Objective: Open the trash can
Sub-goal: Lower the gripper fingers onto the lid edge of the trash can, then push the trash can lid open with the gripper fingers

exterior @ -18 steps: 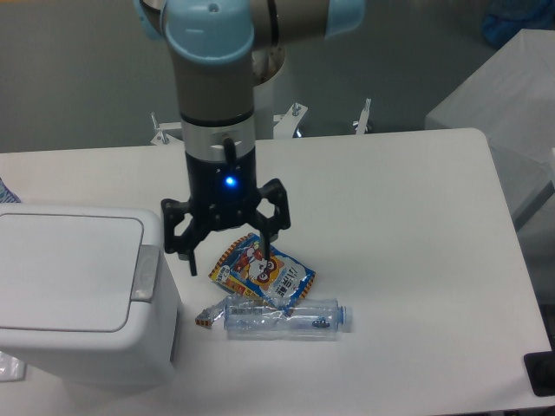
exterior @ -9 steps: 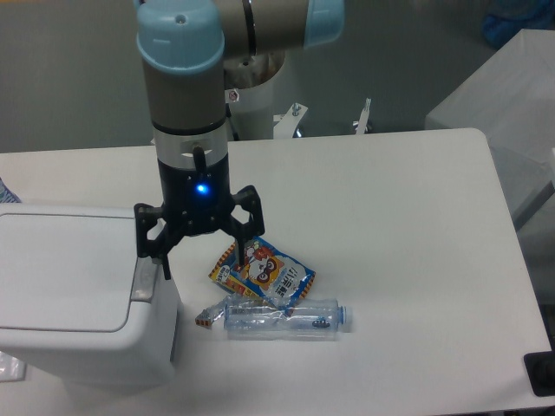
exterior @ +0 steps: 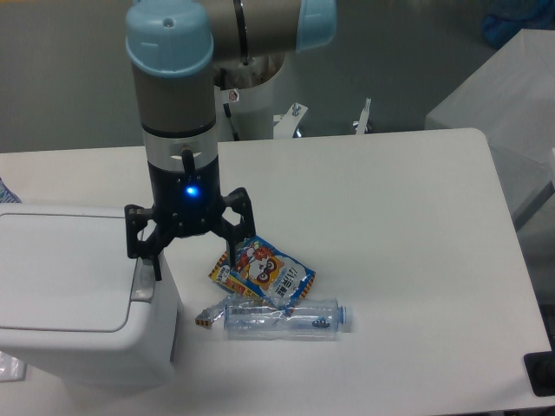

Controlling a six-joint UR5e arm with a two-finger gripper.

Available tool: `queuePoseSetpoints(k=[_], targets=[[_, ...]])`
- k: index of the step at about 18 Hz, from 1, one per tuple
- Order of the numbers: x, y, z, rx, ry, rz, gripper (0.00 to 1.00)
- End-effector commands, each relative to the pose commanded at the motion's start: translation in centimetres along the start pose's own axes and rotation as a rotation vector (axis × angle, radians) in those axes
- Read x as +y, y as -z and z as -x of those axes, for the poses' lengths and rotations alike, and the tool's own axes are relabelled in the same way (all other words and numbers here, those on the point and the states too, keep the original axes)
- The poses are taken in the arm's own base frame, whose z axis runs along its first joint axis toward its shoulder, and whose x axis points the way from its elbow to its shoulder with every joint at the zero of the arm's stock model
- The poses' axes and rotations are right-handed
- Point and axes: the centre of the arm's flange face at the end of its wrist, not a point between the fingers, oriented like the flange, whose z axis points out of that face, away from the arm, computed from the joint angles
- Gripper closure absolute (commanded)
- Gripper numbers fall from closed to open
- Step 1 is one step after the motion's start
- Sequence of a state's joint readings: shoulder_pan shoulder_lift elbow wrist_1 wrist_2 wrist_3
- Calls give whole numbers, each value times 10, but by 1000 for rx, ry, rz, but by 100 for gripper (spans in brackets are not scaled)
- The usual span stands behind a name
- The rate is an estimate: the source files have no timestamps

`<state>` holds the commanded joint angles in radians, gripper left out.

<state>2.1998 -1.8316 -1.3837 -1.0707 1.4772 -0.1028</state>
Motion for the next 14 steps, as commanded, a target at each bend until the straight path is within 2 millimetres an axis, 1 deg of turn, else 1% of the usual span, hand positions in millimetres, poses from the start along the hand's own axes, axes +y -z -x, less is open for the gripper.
queuePoseSetpoints(k=[12, 14], targets=[[0, -11, 0, -3, 2, 17, 0], [-1, -9, 0, -2, 1, 14, 0]])
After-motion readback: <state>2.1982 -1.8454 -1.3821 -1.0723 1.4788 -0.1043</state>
